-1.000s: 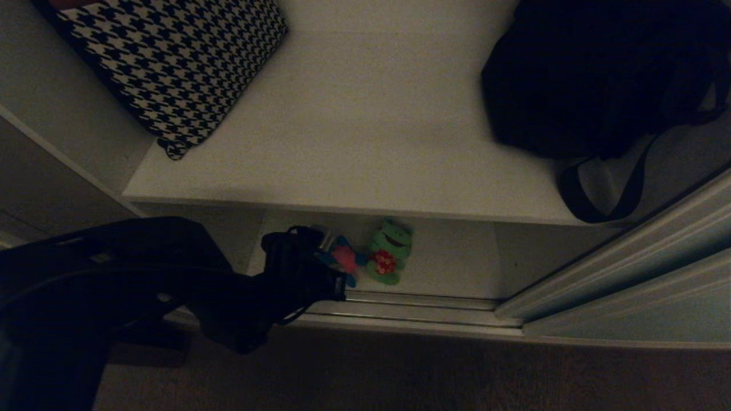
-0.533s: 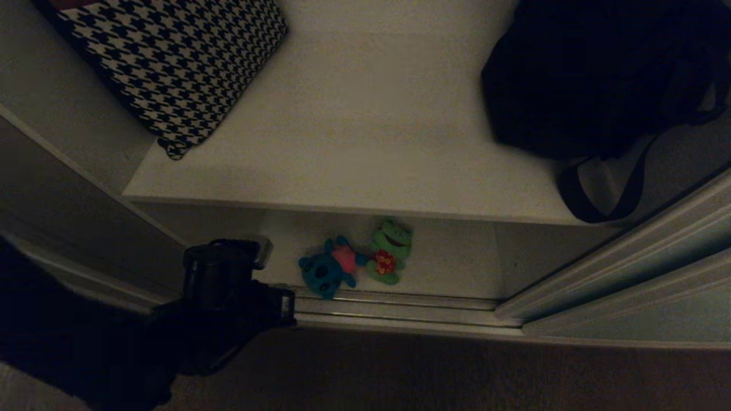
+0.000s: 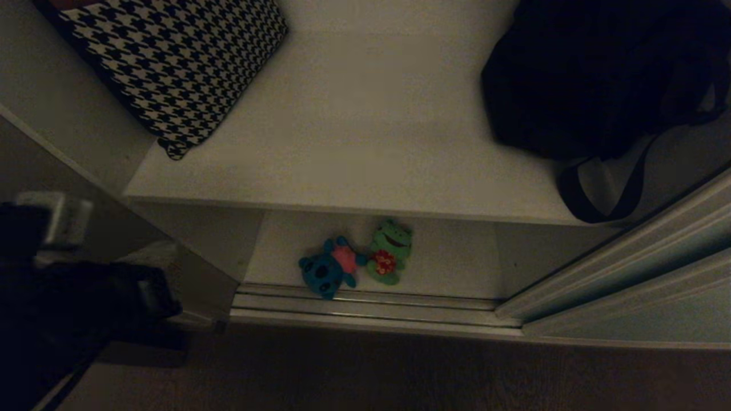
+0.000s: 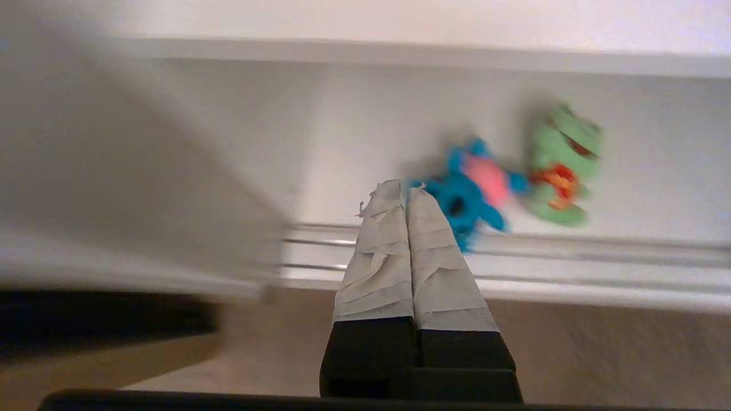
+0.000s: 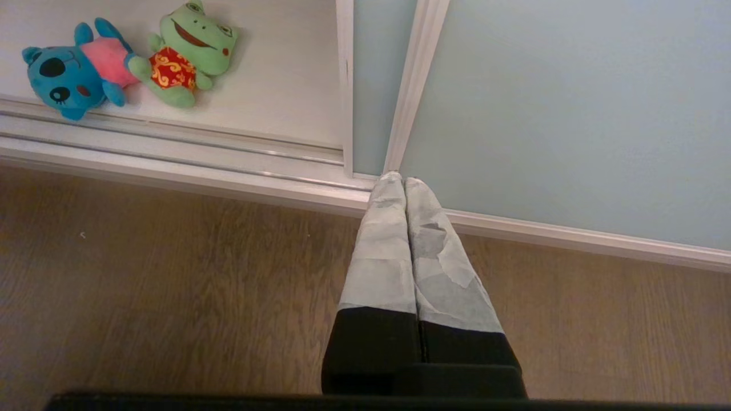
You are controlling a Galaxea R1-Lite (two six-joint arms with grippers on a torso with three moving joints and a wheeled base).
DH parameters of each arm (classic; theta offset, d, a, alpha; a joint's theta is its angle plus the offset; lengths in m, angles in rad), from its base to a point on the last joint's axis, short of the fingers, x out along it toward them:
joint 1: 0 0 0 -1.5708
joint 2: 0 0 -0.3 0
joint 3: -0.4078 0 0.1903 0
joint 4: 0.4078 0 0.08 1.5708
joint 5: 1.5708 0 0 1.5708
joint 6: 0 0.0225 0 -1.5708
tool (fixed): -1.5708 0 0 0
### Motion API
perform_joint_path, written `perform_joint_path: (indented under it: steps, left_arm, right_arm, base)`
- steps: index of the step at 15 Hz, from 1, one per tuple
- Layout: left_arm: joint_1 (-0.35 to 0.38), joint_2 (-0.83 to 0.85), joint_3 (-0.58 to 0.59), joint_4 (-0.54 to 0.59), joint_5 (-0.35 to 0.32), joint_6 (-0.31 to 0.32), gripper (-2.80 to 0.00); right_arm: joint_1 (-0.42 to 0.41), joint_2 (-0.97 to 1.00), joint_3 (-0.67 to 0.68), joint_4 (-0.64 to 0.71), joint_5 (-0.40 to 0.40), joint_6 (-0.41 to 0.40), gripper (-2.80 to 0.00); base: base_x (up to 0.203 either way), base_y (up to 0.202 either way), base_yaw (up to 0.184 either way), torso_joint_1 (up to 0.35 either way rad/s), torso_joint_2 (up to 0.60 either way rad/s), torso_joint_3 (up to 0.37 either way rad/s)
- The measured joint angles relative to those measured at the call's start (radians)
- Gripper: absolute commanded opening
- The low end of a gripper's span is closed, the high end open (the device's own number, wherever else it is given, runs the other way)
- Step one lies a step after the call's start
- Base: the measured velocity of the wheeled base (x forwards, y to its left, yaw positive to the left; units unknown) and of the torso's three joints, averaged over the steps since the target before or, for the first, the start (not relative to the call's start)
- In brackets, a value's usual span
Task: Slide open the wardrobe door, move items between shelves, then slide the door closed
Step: Close the door
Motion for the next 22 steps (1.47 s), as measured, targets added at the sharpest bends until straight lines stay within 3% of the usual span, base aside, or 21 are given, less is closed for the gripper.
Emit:
perform_joint_path:
  steps: [2, 6, 8, 12, 14, 15, 18, 22]
  left_arm:
    - [0.055, -0.176, 0.100, 0.012, -0.029, 0.017, -2.80]
    - [0.150, -0.533, 0.284, 0.047, -0.184, 0.029, -2.80]
    - [0.206, -0.696, 0.328, 0.169, -0.217, 0.031, -2.80]
    - [0.282, -1.006, 0.351, 0.577, -0.317, 0.025, -2.80]
    - [0.295, -1.091, 0.353, 0.714, -0.321, 0.070, -2.80]
    - [0.298, -1.115, 0.356, 0.715, -0.315, 0.106, -2.80]
    - [0.300, -1.148, 0.350, 0.786, -0.311, 0.044, -2.80]
    - [0.301, -1.158, 0.347, 0.793, -0.306, 0.034, -2.80]
  right_arm:
    - [0.000, 0.000, 0.000, 0.000, 0.000, 0.000, -2.80]
    - [0.000, 0.000, 0.000, 0.000, 0.000, 0.000, -2.80]
    - [0.000, 0.000, 0.000, 0.000, 0.000, 0.000, -2.80]
    - [0.000, 0.000, 0.000, 0.000, 0.000, 0.000, -2.80]
    - [0.000, 0.000, 0.000, 0.000, 0.000, 0.000, -2.80]
    - [0.000, 0.000, 0.000, 0.000, 0.000, 0.000, -2.80]
    - [0.000, 0.000, 0.000, 0.000, 0.000, 0.000, -2.80]
    - [0.000, 0.000, 0.000, 0.000, 0.000, 0.000, -2.80]
  base:
    - [0.000, 0.000, 0.000, 0.000, 0.00, 0.000]
    - [0.000, 0.000, 0.000, 0.000, 0.00, 0.000]
    - [0.000, 0.000, 0.000, 0.000, 0.00, 0.000]
    - [0.000, 0.000, 0.000, 0.000, 0.00, 0.000]
    - [0.000, 0.000, 0.000, 0.000, 0.00, 0.000]
    - [0.000, 0.000, 0.000, 0.000, 0.00, 0.000]
    - [0.000, 0.000, 0.000, 0.000, 0.00, 0.000]
    - [0.000, 0.000, 0.000, 0.000, 0.00, 0.000]
